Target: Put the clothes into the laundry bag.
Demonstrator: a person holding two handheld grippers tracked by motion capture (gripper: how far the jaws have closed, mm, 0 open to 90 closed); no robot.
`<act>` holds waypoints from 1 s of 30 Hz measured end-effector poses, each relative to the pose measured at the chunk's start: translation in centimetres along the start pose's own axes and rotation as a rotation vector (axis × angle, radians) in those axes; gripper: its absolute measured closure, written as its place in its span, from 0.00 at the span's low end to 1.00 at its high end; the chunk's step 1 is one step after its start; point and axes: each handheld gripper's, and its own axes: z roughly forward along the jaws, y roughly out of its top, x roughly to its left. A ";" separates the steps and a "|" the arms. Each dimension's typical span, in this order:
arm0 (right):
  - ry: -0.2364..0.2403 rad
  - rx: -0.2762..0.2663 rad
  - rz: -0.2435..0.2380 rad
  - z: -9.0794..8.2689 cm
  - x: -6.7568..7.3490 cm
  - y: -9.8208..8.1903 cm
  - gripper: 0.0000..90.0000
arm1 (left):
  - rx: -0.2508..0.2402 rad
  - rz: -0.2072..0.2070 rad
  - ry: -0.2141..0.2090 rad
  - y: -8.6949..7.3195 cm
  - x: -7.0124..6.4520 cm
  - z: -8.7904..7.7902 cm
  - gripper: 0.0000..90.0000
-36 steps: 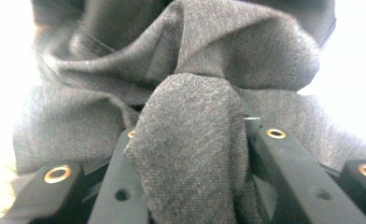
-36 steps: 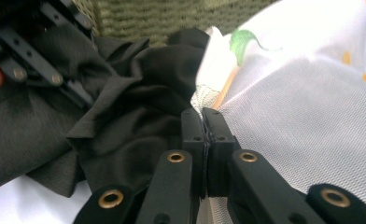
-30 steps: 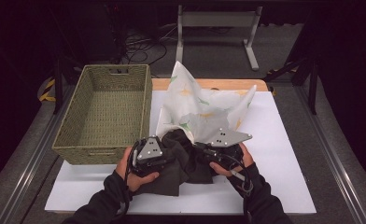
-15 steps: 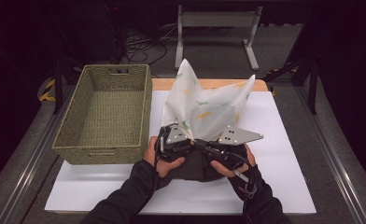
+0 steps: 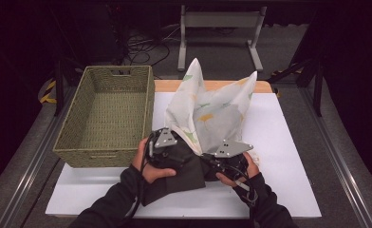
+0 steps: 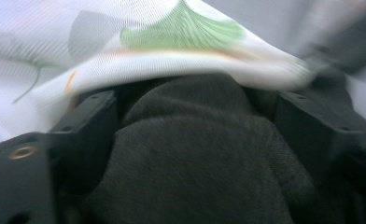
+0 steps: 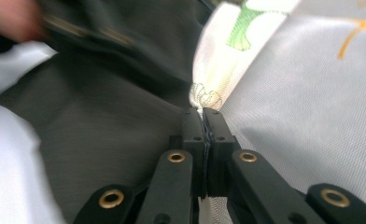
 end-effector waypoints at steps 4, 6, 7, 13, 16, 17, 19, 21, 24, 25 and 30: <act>0.002 0.009 0.016 0.0 -0.3 -0.5 0.99 | 0.073 0.076 -0.004 -2.5 -1.3 -2.0 0.09; 0.004 0.012 0.014 0.1 -0.2 -0.5 0.99 | 0.116 0.077 0.006 -3.7 -1.5 -1.9 0.09; 0.003 0.016 0.009 0.2 -0.1 -0.5 0.99 | 0.128 0.076 0.005 -4.1 -1.5 -1.7 0.08; 0.029 0.048 -0.004 0.7 0.1 -0.7 0.99 | 0.213 0.139 0.064 -5.5 -1.9 0.5 0.12; 0.045 0.060 -0.007 1.1 0.3 -0.9 0.99 | 0.238 0.101 0.040 -6.1 -2.0 1.9 0.16; 0.049 0.062 -0.011 1.2 0.4 -0.9 0.99 | 0.232 0.079 0.028 -6.0 -1.8 1.9 0.20; 0.053 0.062 -0.011 1.2 0.4 -0.9 0.99 | 0.219 0.063 0.026 -6.0 -1.4 1.8 0.35; 0.061 0.056 -0.005 1.3 0.4 -0.9 0.99 | 0.211 0.069 0.055 -6.0 -1.1 1.6 0.55; 0.077 0.047 0.001 1.3 0.6 -0.8 0.99 | 0.182 0.051 0.047 -6.1 -0.7 1.4 0.72; 0.078 0.041 -0.002 1.4 0.7 -0.7 0.99 | 0.171 0.045 0.052 -6.0 -0.7 1.3 0.74; 0.087 -0.005 -0.010 1.0 1.5 0.3 0.99 | 0.094 0.045 0.038 -4.9 -1.0 0.5 0.80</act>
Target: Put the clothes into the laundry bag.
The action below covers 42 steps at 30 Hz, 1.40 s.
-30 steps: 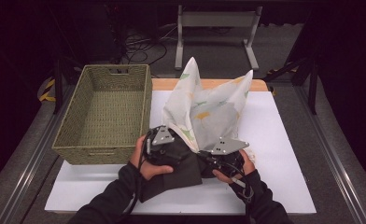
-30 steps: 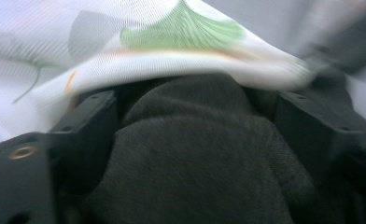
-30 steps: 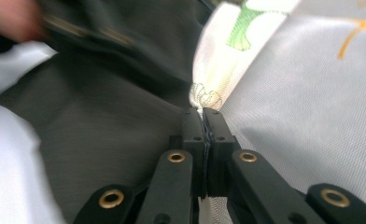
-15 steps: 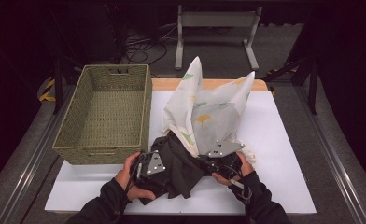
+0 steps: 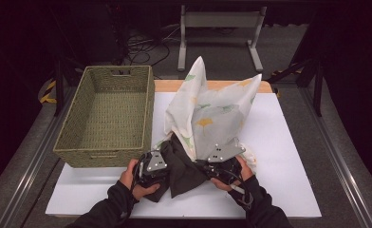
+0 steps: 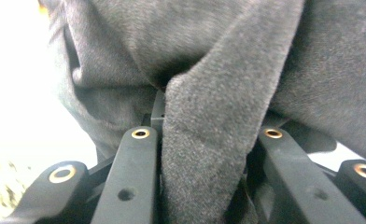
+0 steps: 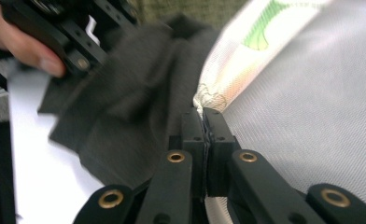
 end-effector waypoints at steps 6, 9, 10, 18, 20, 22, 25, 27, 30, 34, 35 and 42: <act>-0.001 -0.118 0.008 -1.7 0.7 2.5 0.99 | -0.150 -0.008 -0.007 2.4 -0.6 -2.8 0.81; 0.014 -0.179 0.041 -2.8 0.6 4.0 1.00 | -0.222 0.004 -0.005 3.8 -0.9 -4.1 0.82; 0.015 -0.194 0.040 -3.2 0.6 4.4 1.00 | -0.244 0.009 -0.005 4.3 -1.0 -4.5 0.82; 0.009 -0.289 0.048 -6.1 0.4 6.4 1.00 | -0.302 0.064 -0.022 7.1 -2.0 -5.6 0.82; 0.002 -0.292 0.050 -6.4 0.4 6.3 1.00 | -0.291 0.064 -0.026 7.3 -2.1 -5.1 0.82; -0.003 -0.294 0.057 -6.6 0.3 6.0 1.00 | -0.259 0.075 -0.035 7.5 -2.1 -3.5 0.82; -0.012 -0.293 0.071 -6.9 0.1 5.0 1.00 | -0.179 0.063 -0.052 7.5 -1.8 0.2 0.82; -0.005 -0.280 0.071 -6.8 0.1 4.4 1.00 | -0.154 0.045 -0.059 7.8 -1.2 1.6 0.82; 0.009 -0.266 0.064 -6.7 0.4 3.9 1.00 | -0.158 -0.001 -0.063 8.1 -0.8 2.9 0.81; 0.029 -0.199 0.044 -5.8 1.0 2.4 1.00 | -0.202 -0.102 -0.064 8.4 0.2 3.9 0.81; 0.027 -0.179 0.042 -5.5 1.1 2.0 1.00 | -0.215 -0.129 -0.056 8.3 0.5 4.1 0.81; -0.036 -0.092 0.029 -4.4 0.5 0.0 1.00 | -0.296 -0.244 -0.038 7.2 2.3 5.3 0.69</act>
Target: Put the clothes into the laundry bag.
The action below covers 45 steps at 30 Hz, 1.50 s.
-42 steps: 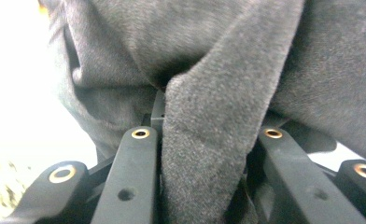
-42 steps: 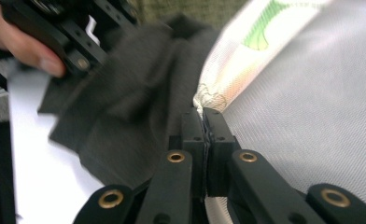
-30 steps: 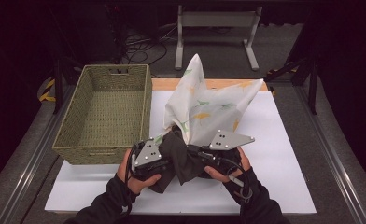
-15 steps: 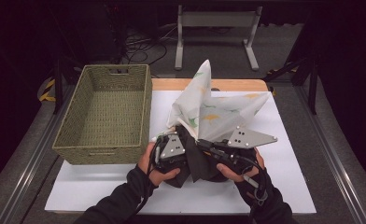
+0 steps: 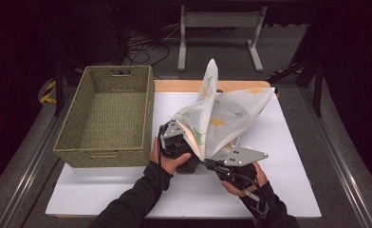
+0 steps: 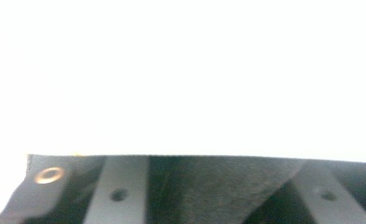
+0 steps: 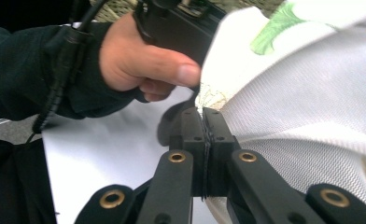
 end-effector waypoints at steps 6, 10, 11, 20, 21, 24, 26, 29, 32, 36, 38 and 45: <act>-0.064 0.042 -0.016 0.7 -0.8 -1.1 1.00 | 0.085 0.139 -0.057 -0.5 -1.0 -1.1 0.37; -0.070 0.053 -0.009 0.8 -1.1 -1.5 1.00 | 0.172 0.179 -0.093 -1.1 -1.1 -2.8 0.18; -0.072 0.050 -0.009 0.7 -1.2 -1.5 1.00 | 0.185 0.186 -0.089 -1.2 -1.1 -3.2 0.15; -0.023 0.060 -0.012 0.8 -1.0 -1.6 1.00 | 0.359 0.156 -0.077 -4.7 -0.8 -2.6 0.07; -0.019 0.066 -0.018 1.0 -0.8 -1.6 0.99 | 0.367 0.146 -0.082 -4.9 -0.8 -1.9 0.07; -0.011 0.086 -0.028 1.3 -0.7 -1.8 0.99 | 0.372 0.179 -0.055 -5.3 -0.9 -0.7 0.13; -0.007 0.092 -0.024 1.5 -0.8 -2.0 0.99 | 0.322 0.175 -0.038 -5.4 -0.7 0.2 0.21; 0.006 0.094 -0.013 1.6 -0.8 -2.1 0.99 | 0.274 0.189 -0.015 -5.0 -0.7 0.2 0.51; 0.016 0.085 -0.009 1.6 -0.7 -2.0 1.00 | 0.241 0.203 -0.025 -4.7 -0.8 -0.1 0.68; 0.043 0.035 -0.030 1.1 0.5 -0.5 1.00 | 0.146 0.241 -0.030 -3.2 -1.8 -2.0 0.85; 0.052 0.014 -0.037 0.8 1.0 0.2 1.00 | 0.099 0.245 -0.030 -2.4 -2.1 -3.0 0.86; 0.080 -0.068 -0.059 -0.4 2.7 3.0 1.00 | -0.026 0.247 -0.030 0.1 -3.7 -6.6 0.87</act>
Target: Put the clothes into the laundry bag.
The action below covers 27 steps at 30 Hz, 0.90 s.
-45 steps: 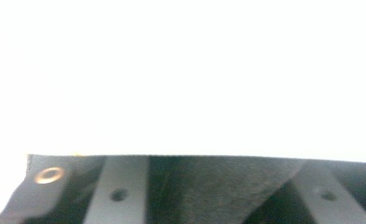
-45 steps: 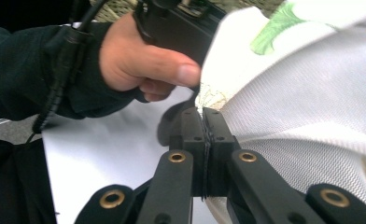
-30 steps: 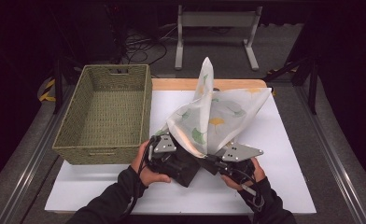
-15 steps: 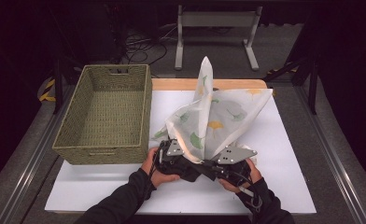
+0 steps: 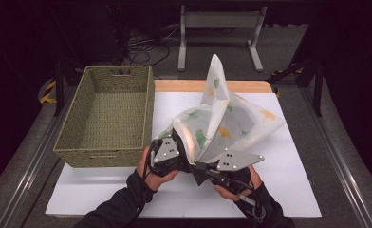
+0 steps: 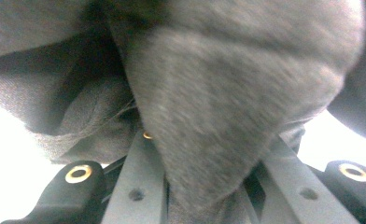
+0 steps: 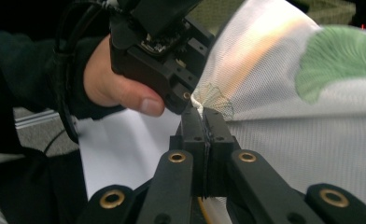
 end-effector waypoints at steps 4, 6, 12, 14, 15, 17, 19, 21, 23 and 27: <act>-0.007 -0.031 -0.019 -0.6 0.4 1.6 1.00 | -0.027 0.033 0.006 1.4 -0.9 -1.2 0.87; -0.058 -0.050 -0.039 -1.2 0.5 2.6 1.00 | -0.030 0.025 -0.017 1.6 -1.2 -0.7 0.87; -0.073 -0.089 0.031 -2.0 -0.3 1.2 1.00 | 0.063 0.029 -0.056 0.4 -1.0 4.2 0.87; -0.069 -0.076 0.038 -1.9 -0.5 0.4 1.00 | 0.074 0.076 -0.039 0.1 -0.1 6.0 0.87; -0.069 -0.063 0.041 -1.9 -0.6 0.0 1.00 | 0.067 -0.008 -0.047 -0.1 0.0 6.7 0.86; -0.081 -0.039 0.045 -1.7 -0.9 -0.8 1.00 | 0.059 -0.017 -0.004 -0.4 0.6 7.9 0.86; -0.084 -0.021 0.068 -1.6 -1.3 -1.8 1.00 | 0.053 -0.049 0.004 -0.7 0.9 8.7 0.86; -0.096 0.002 0.079 -1.6 -1.8 -2.7 1.00 | 0.040 -0.025 0.034 -1.0 1.1 9.2 0.85; -0.109 0.011 0.094 -1.6 -2.3 -3.4 1.00 | 0.031 -0.050 0.047 -1.5 1.4 9.5 0.85; -0.141 0.009 0.111 -2.0 -3.0 -4.0 1.00 | 0.011 -0.072 0.019 -2.2 2.0 9.3 0.80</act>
